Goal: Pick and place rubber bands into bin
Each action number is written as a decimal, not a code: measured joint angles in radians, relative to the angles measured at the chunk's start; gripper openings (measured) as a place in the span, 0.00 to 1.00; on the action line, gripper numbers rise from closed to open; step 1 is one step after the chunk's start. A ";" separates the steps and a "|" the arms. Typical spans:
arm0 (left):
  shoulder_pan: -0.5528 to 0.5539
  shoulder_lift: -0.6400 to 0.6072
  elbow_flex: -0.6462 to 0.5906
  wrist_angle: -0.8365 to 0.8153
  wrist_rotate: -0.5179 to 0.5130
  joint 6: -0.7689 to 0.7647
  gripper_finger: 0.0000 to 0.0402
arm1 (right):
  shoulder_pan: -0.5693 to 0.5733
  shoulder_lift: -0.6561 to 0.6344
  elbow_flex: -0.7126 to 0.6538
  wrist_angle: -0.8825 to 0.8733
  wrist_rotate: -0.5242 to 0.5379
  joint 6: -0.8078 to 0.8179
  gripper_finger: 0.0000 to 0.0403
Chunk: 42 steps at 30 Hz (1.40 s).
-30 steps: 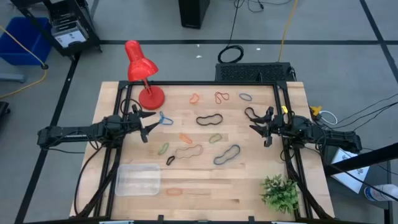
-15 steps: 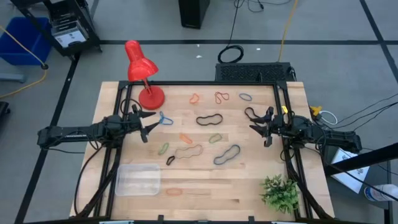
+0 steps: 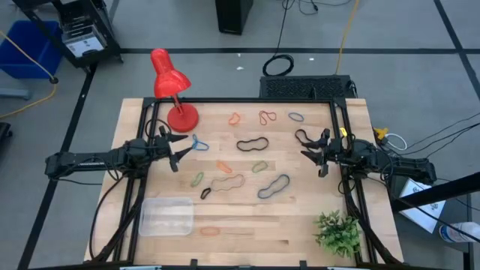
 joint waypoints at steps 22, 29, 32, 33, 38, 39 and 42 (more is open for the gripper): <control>0.000 0.000 0.000 0.033 -0.013 -0.004 0.63 | 0.000 0.000 0.000 0.003 0.003 -0.003 0.32; 0.000 0.000 0.000 0.139 0.084 -0.056 0.63 | 0.000 0.000 0.000 0.030 0.002 0.017 0.32; -0.001 0.000 0.000 0.208 0.187 -0.075 0.63 | 0.000 0.000 0.000 0.031 0.004 0.025 0.32; -0.002 0.000 0.000 0.220 0.204 -0.096 0.63 | 0.000 0.000 0.000 0.031 0.004 0.026 0.32; -0.002 0.005 0.002 0.199 0.216 -0.214 0.63 | 0.000 0.000 0.000 0.031 0.004 0.026 0.32; -0.002 0.017 0.014 0.172 0.216 -0.234 0.63 | 0.000 0.000 0.000 0.031 0.005 0.026 0.32; -0.011 0.067 0.097 0.070 0.216 -0.247 0.63 | 0.000 0.000 0.000 0.031 0.035 0.026 0.32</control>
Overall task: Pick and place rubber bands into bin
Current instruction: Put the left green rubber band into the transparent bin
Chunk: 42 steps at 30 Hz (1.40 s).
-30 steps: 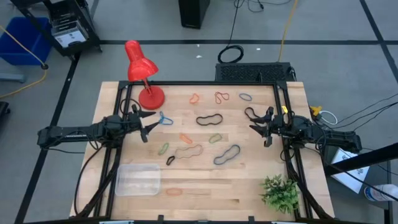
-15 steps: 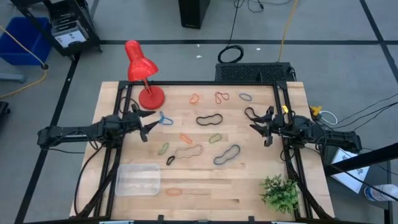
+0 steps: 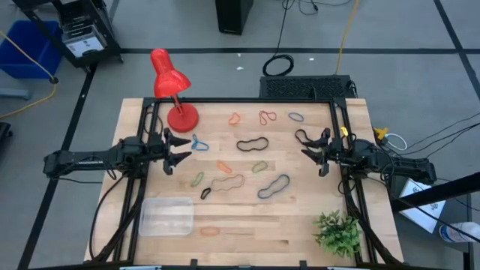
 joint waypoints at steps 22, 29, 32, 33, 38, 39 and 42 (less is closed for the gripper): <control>-0.182 0.869 0.651 -0.782 -0.053 -0.027 0.63 | 0.000 0.006 0.000 0.000 0.206 -0.007 0.32; -0.176 1.040 0.653 -0.878 -0.008 -0.247 0.63 | 0.000 0.010 0.000 -0.001 0.206 -0.029 0.32; -0.165 1.094 0.653 -0.879 0.017 -0.300 0.63 | 0.000 0.010 0.000 -0.001 0.206 -0.030 0.32; -0.160 1.111 0.653 -0.879 0.028 -0.323 0.63 | 0.000 0.010 0.000 -0.001 0.206 -0.030 0.32; -0.143 1.178 0.653 -0.880 0.057 -0.361 0.62 | 0.000 0.010 0.000 -0.001 0.206 -0.034 0.32; -0.143 1.188 0.653 -0.880 0.057 -0.350 0.62 | 0.000 0.010 0.000 -0.001 0.206 -0.034 0.32; -0.142 1.212 0.653 -0.875 0.056 -0.348 0.57 | 0.000 0.010 0.000 -0.001 0.206 -0.034 0.32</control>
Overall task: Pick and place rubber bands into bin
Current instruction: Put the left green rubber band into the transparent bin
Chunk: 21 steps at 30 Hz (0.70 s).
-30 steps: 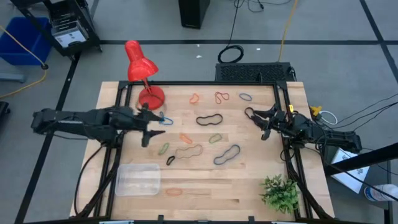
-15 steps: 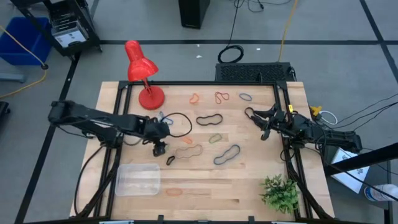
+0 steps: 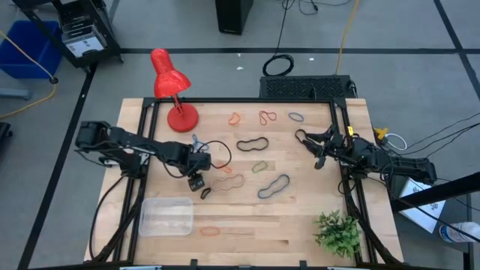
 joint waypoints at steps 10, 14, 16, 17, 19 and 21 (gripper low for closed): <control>-0.006 0.059 0.000 0.033 0.004 -0.062 0.34 | 0.000 0.000 0.000 0.000 0.000 -0.028 0.32; -0.021 0.093 0.003 0.038 -0.008 -0.051 0.29 | 0.000 0.002 0.000 -0.002 0.000 -0.029 0.32; -0.025 0.108 0.005 0.037 -0.017 -0.059 0.27 | 0.000 0.002 0.000 -0.003 0.000 -0.029 0.32; -0.026 0.111 0.005 0.037 -0.019 -0.062 0.26 | 0.000 0.002 0.000 -0.003 0.000 -0.029 0.32; -0.026 0.112 0.005 0.038 -0.014 -0.062 0.25 | 0.000 0.002 0.000 -0.003 0.000 -0.034 0.32; -0.026 0.111 0.004 0.038 -0.009 -0.060 0.23 | 0.000 0.002 0.000 -0.003 0.001 -0.039 0.32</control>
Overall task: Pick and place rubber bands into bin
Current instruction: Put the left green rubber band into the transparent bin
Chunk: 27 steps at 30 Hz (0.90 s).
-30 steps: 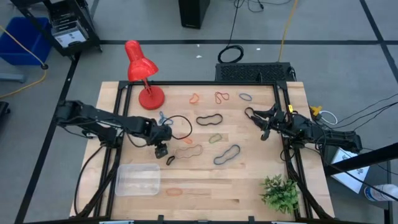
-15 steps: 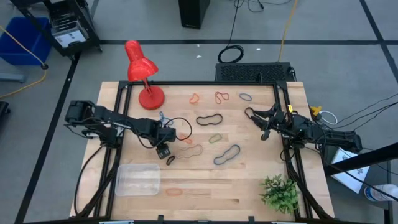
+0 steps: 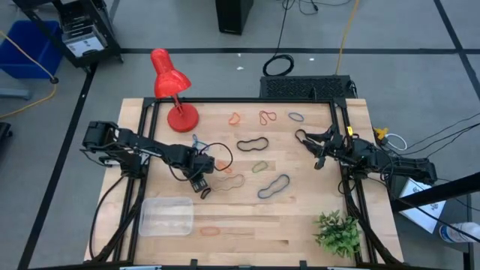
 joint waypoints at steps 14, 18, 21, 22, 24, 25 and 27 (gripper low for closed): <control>-0.015 -0.029 -0.004 0.023 0.008 0.060 0.02 | 0.000 0.000 0.000 -0.002 0.000 -0.006 0.32; -0.015 -0.032 -0.004 0.021 0.007 0.080 0.03 | 0.000 0.000 0.000 -0.002 0.000 -0.006 0.32; -0.015 -0.044 0.005 0.010 0.006 0.106 0.01 | 0.000 0.000 0.000 -0.002 0.000 -0.006 0.32; -0.015 -0.048 0.010 0.009 0.007 0.113 0.01 | 0.000 0.000 0.000 -0.002 0.000 -0.006 0.32; -0.020 -0.069 0.025 0.008 0.008 0.141 0.02 | 0.000 0.000 0.000 -0.002 0.000 -0.006 0.32; -0.021 -0.084 0.035 0.009 0.008 0.160 0.01 | 0.000 0.000 0.000 -0.002 0.000 -0.006 0.32; -0.027 -0.112 0.049 0.002 0.007 0.193 0.01 | 0.000 0.000 0.000 -0.002 0.000 -0.006 0.32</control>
